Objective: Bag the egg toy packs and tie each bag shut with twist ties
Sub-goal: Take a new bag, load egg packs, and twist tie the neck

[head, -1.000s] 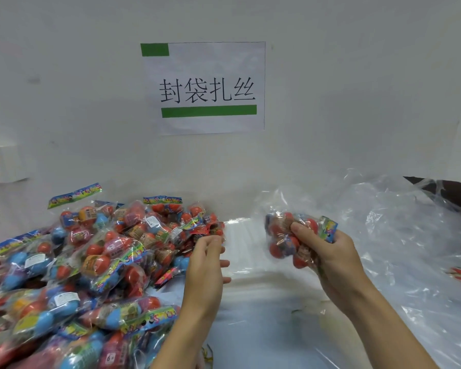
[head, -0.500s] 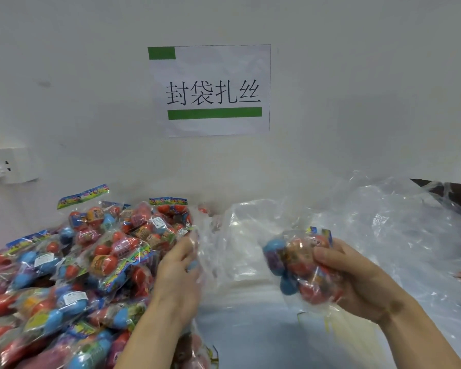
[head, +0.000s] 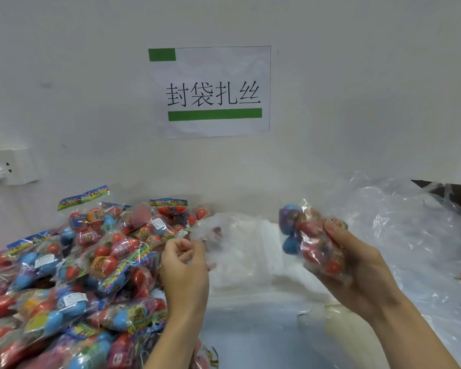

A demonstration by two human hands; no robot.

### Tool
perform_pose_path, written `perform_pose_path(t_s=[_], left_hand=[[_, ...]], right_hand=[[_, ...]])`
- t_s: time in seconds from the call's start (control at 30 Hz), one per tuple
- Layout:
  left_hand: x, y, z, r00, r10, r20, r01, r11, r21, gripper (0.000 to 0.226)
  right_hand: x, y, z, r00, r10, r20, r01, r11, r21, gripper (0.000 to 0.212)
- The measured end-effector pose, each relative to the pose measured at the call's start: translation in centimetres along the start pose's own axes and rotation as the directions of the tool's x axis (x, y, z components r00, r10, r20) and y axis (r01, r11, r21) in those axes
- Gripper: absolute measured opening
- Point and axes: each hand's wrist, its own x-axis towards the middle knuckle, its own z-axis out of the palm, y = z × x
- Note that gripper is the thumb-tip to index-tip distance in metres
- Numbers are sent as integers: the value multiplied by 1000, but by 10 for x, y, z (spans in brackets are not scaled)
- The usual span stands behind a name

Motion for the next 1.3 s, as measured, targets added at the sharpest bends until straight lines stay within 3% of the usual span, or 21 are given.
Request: perform_pose_path(t_s=[0.1, 0.17, 0.27, 0.43, 0.7, 0.83, 0.93, 1.0, 1.1, 1.2, 1.3], left_hand=[[-7, 0, 6, 994, 51, 97, -57, 996, 69, 20], [-11, 1, 8, 981, 119, 151, -136, 985, 104, 20], [-18, 5, 8, 950, 200, 240, -227, 970, 92, 20], [-18, 3, 8, 926, 247, 285, -295, 946, 138, 19], [-16, -2, 9, 916, 256, 310, -329, 921, 210, 21], [-18, -1, 10, 903, 283, 323, -361, 908, 212, 14], [-19, 0, 10, 885, 321, 337, -405, 888, 217, 13], [-20, 1, 11, 857, 357, 372, -454, 865, 214, 15], [-24, -1, 13, 794, 381, 474, -513, 838, 186, 13], [-29, -5, 15, 764, 367, 531, -523, 834, 175, 28], [-28, -7, 16, 814, 302, 496, -454, 863, 220, 48]], right_hand=[[-4, 1, 9, 961, 136, 239, -157, 985, 70, 61], [-5, 4, 14, 918, 242, 314, -248, 969, -22, 69], [-3, 11, 20, 920, 321, 223, -232, 908, -349, 55], [2, 19, 21, 973, 229, 19, -192, 856, -479, 50], [6, 24, 22, 977, 5, -211, -119, 839, -531, 46], [6, 28, 26, 986, 63, -154, -140, 809, -571, 43], [6, 33, 27, 980, 42, -196, -160, 754, -637, 39], [9, 38, 31, 953, -91, -289, -126, 749, -651, 35], [16, 49, 36, 844, -299, -445, -57, 775, -630, 32], [20, 59, 39, 788, -323, -524, -24, 834, -551, 28], [21, 61, 41, 814, -274, -512, -5, 878, -478, 25]])
